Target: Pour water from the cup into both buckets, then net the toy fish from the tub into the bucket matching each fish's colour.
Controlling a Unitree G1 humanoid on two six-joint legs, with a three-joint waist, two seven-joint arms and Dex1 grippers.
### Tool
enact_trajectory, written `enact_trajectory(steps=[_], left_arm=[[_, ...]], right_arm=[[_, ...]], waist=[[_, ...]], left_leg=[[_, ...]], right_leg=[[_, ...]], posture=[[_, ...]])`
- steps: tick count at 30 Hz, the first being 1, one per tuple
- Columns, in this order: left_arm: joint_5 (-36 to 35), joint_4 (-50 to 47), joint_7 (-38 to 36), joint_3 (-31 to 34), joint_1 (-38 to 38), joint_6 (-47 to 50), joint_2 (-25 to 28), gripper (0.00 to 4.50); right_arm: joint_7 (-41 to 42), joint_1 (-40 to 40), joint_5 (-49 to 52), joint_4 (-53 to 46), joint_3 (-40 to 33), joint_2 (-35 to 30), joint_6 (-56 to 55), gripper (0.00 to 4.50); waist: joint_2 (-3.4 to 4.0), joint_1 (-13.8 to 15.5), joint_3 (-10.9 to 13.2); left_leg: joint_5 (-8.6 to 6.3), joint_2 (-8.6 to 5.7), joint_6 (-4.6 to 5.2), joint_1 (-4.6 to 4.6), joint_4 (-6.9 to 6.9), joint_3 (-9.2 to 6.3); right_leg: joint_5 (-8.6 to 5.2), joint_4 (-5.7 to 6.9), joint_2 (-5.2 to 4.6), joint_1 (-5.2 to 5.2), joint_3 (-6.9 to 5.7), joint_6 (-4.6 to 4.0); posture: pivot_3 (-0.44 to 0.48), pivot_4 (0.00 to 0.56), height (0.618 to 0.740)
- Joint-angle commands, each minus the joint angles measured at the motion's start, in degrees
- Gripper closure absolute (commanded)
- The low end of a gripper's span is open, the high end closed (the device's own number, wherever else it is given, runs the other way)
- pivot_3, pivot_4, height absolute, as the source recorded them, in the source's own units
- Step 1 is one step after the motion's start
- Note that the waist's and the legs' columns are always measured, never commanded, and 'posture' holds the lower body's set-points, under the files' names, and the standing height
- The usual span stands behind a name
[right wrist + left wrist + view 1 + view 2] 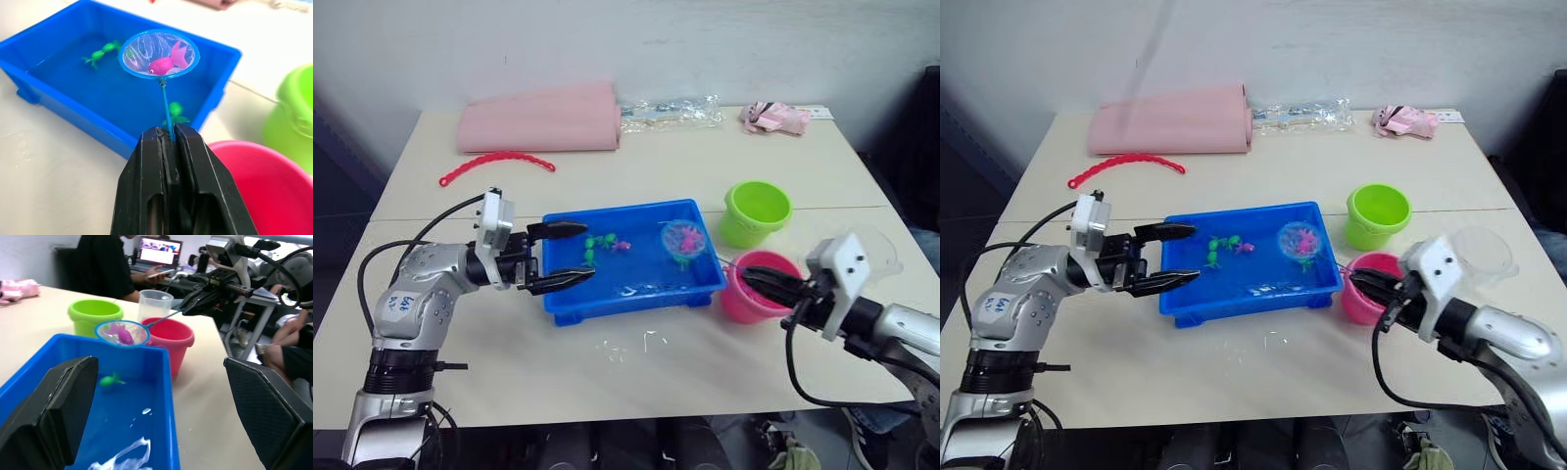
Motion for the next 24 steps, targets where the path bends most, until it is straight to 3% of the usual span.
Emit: enact_trajectory(steps=[1,6,11,17,24], left_arm=[[-0.8,-0.2,-1.5,-0.7,-1.0,-0.5,-0.7,0.03],[-0.1,2.5,-3.7,-2.3,-2.7,-1.3,-2.0,0.03],[1.0,6.5,-6.2,-4.0,-5.2,-3.0,-3.5,0.03],[2.0,9.2,-7.5,-5.2,-7.6,-4.2,-5.3,0.03],[2.3,8.3,-7.7,-5.9,-7.5,-3.9,-5.7,0.03]], right_arm=[[0.7,3.8,2.9,-4.5,-7.2,0.1,-2.3,4.50],[5.1,13.5,4.9,-5.9,-20.3,-0.1,-5.4,4.50],[9.7,23.6,3.0,-4.6,-28.3,3.8,-12.6,4.50],[13.4,32.5,-9.6,-1.5,-25.5,7.6,-28.1,4.50],[9.5,31.4,-27.4,6.8,-19.5,8.9,-49.2,4.50]], waist=[[0.00,-0.1,0.0],[0.00,0.3,0.0],[-0.01,1.1,0.0],[-0.01,1.1,0.0],[-0.02,0.7,0.0]], left_leg=[[0.01,0.00,-0.01,0.00,0.00,0.00],[0.02,-0.03,0.01,0.02,0.00,-0.01],[0.04,-0.04,0.03,0.06,0.01,-0.04],[0.05,-0.08,0.02,0.11,0.02,0.02],[0.08,-0.09,-0.03,0.16,0.00,0.04]], right_leg=[[0.00,0.00,0.01,0.00,0.00,0.00],[0.00,-0.01,0.04,0.04,0.05,0.00],[0.01,0.02,0.08,0.05,0.07,0.02],[0.02,0.04,0.06,0.06,0.16,0.03],[0.02,0.08,0.10,0.06,0.19,0.04]], posture=[[0.000,0.150,0.740],[0.000,0.150,0.740],[0.000,0.150,0.740],[0.000,0.150,0.740],[0.000,0.150,0.740]])
